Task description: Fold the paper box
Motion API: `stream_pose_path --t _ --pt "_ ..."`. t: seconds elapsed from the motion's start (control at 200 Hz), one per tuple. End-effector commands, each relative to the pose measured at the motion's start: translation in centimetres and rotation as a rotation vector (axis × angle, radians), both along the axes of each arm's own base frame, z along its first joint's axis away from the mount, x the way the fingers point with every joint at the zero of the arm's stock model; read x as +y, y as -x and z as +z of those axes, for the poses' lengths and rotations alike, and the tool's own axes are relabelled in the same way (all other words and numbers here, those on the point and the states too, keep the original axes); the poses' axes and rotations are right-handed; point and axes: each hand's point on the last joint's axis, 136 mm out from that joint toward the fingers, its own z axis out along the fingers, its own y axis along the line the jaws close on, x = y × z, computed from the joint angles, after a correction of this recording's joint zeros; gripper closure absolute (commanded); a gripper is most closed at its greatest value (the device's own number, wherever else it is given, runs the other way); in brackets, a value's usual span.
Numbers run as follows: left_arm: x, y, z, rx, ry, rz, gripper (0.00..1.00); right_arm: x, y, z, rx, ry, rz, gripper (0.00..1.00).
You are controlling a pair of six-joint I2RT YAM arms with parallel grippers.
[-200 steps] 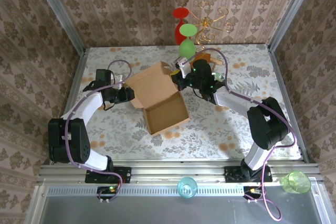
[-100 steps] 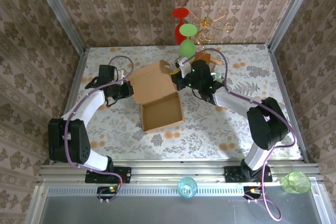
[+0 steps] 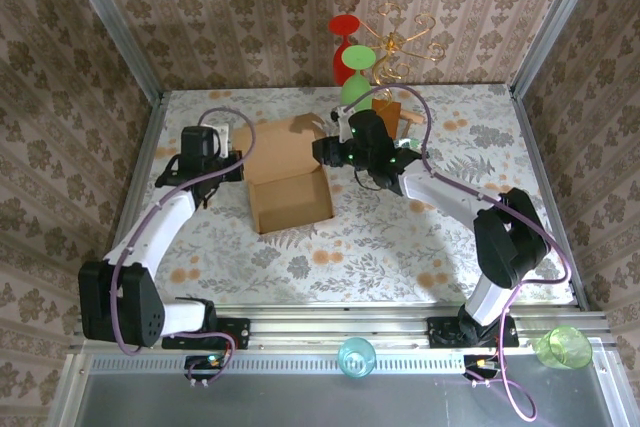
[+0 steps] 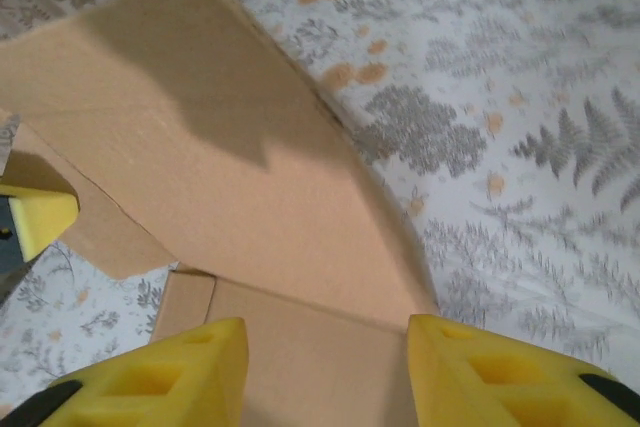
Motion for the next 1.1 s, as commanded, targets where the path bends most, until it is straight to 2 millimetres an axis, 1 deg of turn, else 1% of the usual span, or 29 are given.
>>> stream_pose_path --t 0.0,0.1,0.195,0.265,0.34,0.44,0.555,0.67,0.685,0.83,0.975,1.035,1.095 --pt "0.2 -0.6 0.4 -0.101 -0.061 -0.049 1.00 -1.4 1.4 2.6 0.116 -0.070 -0.093 0.52" --pt "0.2 -0.2 -0.2 -0.116 -0.074 -0.070 1.00 -2.2 2.1 3.9 0.174 -0.129 -0.158 0.52" --pt "0.1 0.2 -0.5 -0.147 -0.075 -0.081 1.00 -3.5 2.5 4.0 0.265 -0.179 -0.261 0.52" --pt "0.0 0.6 -0.8 -0.173 -0.069 -0.093 1.00 -4.3 2.5 4.0 0.309 -0.208 -0.328 0.51" --pt "-0.1 0.9 -0.7 -0.209 -0.065 -0.104 1.00 -5.0 2.1 4.4 0.326 -0.228 -0.379 0.50" --pt "-0.3 1.2 0.2 -0.267 -0.073 -0.135 1.00 -5.9 1.5 4.6 0.337 -0.203 -0.434 0.50" --pt "-1.7 1.9 1.5 -0.319 -0.078 -0.255 1.00 -7.0 0.7 4.7 0.371 -0.208 -0.476 0.49" --pt "-3.2 2.8 2.4 -0.342 -0.078 -0.384 1.00 -8.5 0.5 5.0 0.393 -0.227 -0.531 0.48" --pt "-3.4 2.9 2.5 -0.346 -0.076 -0.401 1.00 -8.9 0.8 4.6 0.410 -0.213 -0.544 0.48" --pt "-4.7 3.9 3.5 -0.364 -0.069 -0.515 1.00 -10.9 1.6 4.4 0.438 -0.230 -0.606 0.47" --pt "-6.3 4.6 3.7 -0.360 -0.074 -0.618 1.00 -12.0 2.4 3.5 0.484 -0.263 -0.647 0.46" --pt "-7.2 4.9 3.5 -0.348 -0.087 -0.667 1.00 -12.4 2.7 3.0 0.504 -0.271 -0.664 0.45" --pt "-8.0 4.7 3.1 -0.331 -0.104 -0.692 1.00 -12.6 2.8 2.5 0.521 -0.277 -0.673 0.44"
